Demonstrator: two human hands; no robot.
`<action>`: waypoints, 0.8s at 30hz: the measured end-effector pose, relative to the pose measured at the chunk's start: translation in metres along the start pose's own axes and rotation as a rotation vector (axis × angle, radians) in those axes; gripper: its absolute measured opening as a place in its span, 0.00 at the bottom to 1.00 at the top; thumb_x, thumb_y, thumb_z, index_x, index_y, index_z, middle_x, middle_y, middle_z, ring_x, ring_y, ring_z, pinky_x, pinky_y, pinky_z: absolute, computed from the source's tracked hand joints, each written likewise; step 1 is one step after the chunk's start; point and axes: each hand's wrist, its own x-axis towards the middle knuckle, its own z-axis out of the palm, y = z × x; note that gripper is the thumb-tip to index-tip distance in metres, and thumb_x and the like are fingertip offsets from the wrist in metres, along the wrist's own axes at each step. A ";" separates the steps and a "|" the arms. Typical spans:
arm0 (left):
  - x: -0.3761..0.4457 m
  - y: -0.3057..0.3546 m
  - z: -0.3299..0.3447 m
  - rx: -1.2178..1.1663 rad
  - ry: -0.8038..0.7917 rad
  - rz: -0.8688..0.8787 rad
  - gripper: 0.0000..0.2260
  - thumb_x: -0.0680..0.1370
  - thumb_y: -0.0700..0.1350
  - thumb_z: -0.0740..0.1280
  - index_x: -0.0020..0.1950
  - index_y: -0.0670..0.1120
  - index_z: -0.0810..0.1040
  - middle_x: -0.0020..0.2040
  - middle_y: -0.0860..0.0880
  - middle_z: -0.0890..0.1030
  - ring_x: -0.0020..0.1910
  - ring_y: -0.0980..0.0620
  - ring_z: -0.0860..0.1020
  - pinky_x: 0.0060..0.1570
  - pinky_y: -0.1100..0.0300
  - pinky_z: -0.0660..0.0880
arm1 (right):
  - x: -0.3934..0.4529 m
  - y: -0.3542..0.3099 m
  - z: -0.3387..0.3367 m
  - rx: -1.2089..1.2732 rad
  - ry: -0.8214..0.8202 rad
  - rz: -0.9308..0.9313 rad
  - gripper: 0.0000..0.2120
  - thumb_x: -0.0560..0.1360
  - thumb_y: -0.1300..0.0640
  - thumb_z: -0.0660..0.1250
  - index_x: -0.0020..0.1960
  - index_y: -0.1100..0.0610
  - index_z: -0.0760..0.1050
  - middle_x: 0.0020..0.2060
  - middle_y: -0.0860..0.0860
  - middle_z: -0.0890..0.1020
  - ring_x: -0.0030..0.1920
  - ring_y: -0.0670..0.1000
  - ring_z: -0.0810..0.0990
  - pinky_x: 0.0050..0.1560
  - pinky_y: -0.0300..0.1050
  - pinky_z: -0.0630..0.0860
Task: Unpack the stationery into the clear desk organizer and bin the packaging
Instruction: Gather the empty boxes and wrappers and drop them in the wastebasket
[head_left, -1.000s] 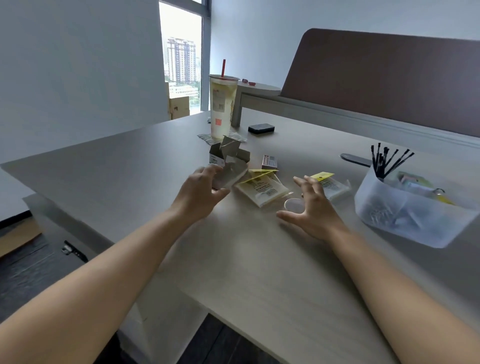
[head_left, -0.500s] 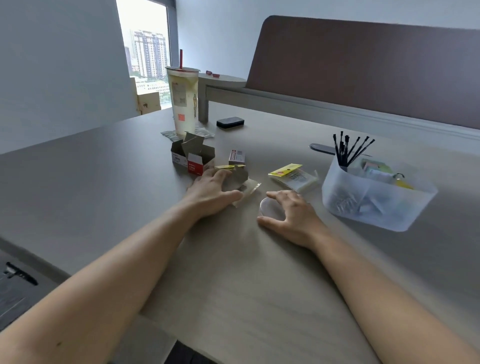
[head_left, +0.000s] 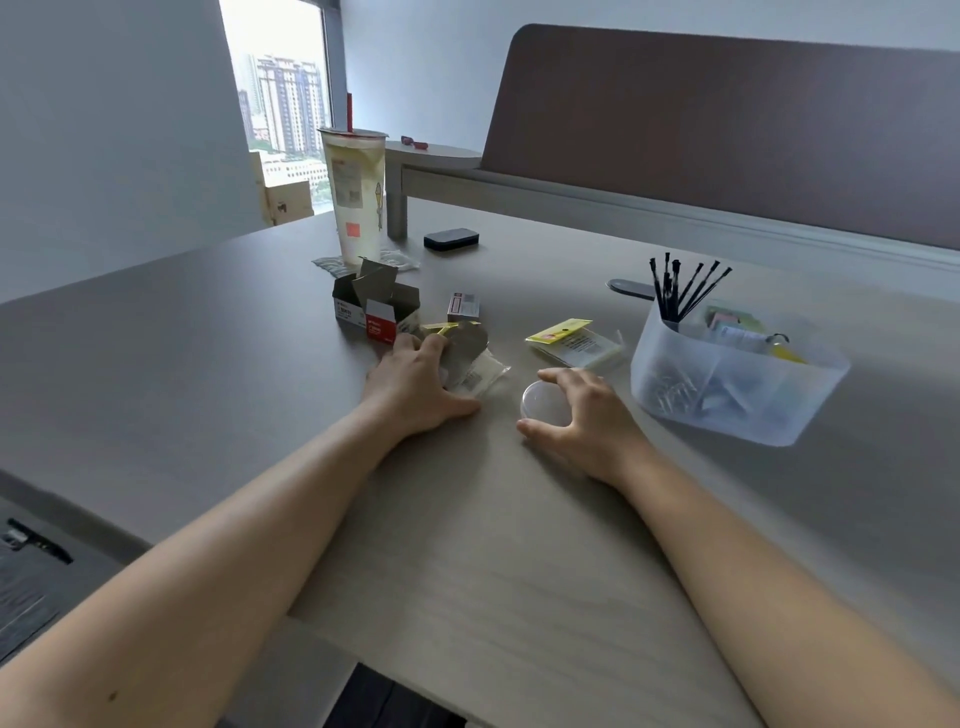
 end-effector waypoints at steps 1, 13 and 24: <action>-0.003 -0.001 -0.002 -0.005 0.004 0.014 0.36 0.67 0.55 0.71 0.70 0.47 0.61 0.66 0.41 0.65 0.63 0.41 0.68 0.64 0.53 0.67 | -0.001 -0.002 0.000 0.012 0.010 -0.007 0.30 0.69 0.49 0.69 0.67 0.55 0.64 0.67 0.55 0.68 0.68 0.54 0.63 0.68 0.45 0.59; -0.092 -0.066 -0.065 -0.154 0.193 -0.009 0.41 0.66 0.46 0.75 0.72 0.49 0.55 0.67 0.41 0.63 0.64 0.43 0.63 0.61 0.55 0.66 | -0.024 -0.072 0.026 0.144 -0.044 -0.116 0.35 0.66 0.53 0.73 0.68 0.59 0.61 0.66 0.57 0.66 0.68 0.55 0.63 0.67 0.43 0.59; -0.254 -0.192 -0.151 -0.043 0.288 -0.391 0.42 0.64 0.54 0.72 0.72 0.42 0.56 0.64 0.42 0.65 0.62 0.46 0.65 0.57 0.61 0.62 | -0.059 -0.235 0.096 0.207 -0.129 -0.483 0.33 0.67 0.49 0.72 0.67 0.56 0.64 0.65 0.54 0.70 0.66 0.53 0.66 0.65 0.46 0.63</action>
